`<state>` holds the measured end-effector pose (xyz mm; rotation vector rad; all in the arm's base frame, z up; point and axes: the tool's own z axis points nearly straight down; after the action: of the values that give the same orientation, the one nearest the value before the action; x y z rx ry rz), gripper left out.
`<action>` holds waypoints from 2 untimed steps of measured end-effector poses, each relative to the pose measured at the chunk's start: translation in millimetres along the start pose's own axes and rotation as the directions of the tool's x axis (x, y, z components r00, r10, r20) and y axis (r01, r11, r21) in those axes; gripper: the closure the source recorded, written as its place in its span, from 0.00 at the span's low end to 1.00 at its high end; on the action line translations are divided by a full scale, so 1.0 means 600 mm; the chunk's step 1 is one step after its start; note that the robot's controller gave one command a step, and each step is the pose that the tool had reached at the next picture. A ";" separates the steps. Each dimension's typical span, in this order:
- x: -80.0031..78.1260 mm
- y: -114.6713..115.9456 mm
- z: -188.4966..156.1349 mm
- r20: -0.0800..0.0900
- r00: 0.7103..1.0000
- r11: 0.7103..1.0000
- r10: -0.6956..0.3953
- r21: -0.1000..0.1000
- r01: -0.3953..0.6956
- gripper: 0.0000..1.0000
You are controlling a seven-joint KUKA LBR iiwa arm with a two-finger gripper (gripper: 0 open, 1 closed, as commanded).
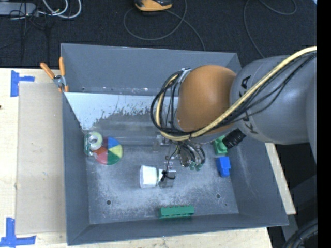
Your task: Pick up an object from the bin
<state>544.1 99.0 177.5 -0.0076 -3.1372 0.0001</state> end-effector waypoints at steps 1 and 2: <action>-0.006 -0.003 0.071 -0.009 1.000 1.000 -0.015 0.001 0.015 0.00; -0.002 -0.016 0.079 -0.002 0.993 0.993 0.116 0.000 -0.116 0.00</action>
Offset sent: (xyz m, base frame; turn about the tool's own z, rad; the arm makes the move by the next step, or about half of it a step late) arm 0.0003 -0.0111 -0.0488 0.1220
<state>545.3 89.2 129.9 -0.1901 -3.1291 0.0009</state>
